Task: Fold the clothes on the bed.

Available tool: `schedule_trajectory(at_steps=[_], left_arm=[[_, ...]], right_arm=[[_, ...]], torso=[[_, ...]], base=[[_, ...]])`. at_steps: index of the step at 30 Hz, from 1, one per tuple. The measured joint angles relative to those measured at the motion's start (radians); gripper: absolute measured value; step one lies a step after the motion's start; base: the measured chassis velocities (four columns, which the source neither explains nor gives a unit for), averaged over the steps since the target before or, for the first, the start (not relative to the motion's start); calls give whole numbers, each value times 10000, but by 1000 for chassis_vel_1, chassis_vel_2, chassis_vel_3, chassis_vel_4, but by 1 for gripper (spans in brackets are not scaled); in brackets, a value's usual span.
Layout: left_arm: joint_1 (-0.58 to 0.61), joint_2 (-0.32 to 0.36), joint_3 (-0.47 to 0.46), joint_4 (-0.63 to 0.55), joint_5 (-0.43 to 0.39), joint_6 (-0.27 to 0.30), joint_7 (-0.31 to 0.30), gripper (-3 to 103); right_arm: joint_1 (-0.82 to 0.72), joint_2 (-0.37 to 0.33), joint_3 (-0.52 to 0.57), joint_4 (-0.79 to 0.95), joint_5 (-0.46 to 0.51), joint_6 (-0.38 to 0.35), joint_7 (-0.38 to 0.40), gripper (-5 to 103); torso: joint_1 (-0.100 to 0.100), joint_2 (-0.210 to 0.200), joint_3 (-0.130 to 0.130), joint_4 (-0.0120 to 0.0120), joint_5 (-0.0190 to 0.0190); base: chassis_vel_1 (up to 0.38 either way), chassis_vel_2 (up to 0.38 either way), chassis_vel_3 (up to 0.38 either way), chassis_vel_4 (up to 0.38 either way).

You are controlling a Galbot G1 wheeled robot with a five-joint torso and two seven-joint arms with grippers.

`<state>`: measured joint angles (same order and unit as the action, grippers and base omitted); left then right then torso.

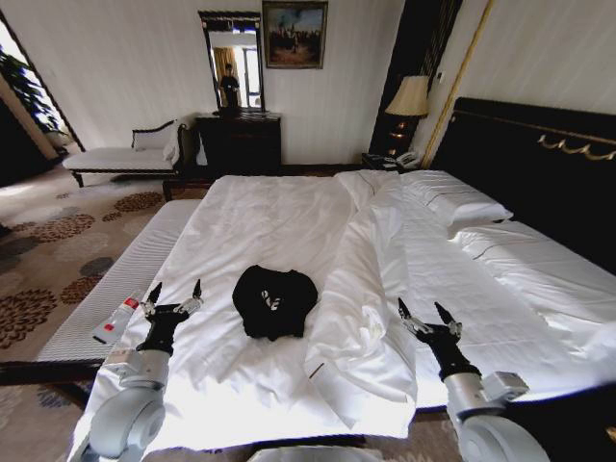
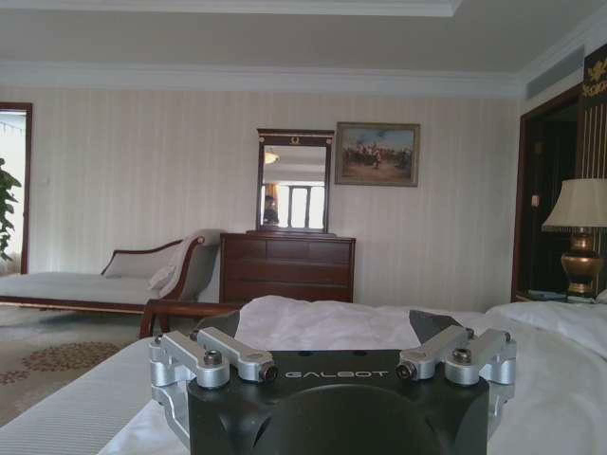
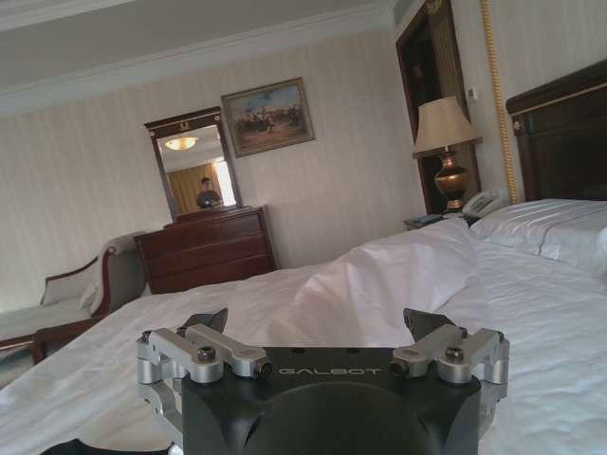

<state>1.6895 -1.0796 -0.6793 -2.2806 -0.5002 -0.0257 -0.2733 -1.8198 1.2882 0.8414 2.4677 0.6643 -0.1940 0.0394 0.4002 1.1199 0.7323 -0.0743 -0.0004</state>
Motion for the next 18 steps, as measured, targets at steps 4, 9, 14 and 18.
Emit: schedule_trajectory(at_steps=[4,9,14,18], left_arm=[[35,6,-64,-13,5,0,0,100],[97,2,-85,-66,207,0,-1,100],[85,-18,-70,-67,273,30,-9,100],[11,-28,-24,32,478,105,-73,100]], right_arm=[[-62,-763,59,378,840,-578,91,100],[386,-2378,-377,70,449,-1359,254,100],[1083,-3441,-455,-600,1571,-1933,740,100],[1704,-3827,-884,-755,2781,-2350,965,100]], torso=[[-1,1,0,0,1],[1,0,1,0,4],[1,0,1,1,6],[2,-1,1,0,3]], base=[[0,0,0,0],[0,0,0,0],[0,0,0,0],[0,0,0,0]])
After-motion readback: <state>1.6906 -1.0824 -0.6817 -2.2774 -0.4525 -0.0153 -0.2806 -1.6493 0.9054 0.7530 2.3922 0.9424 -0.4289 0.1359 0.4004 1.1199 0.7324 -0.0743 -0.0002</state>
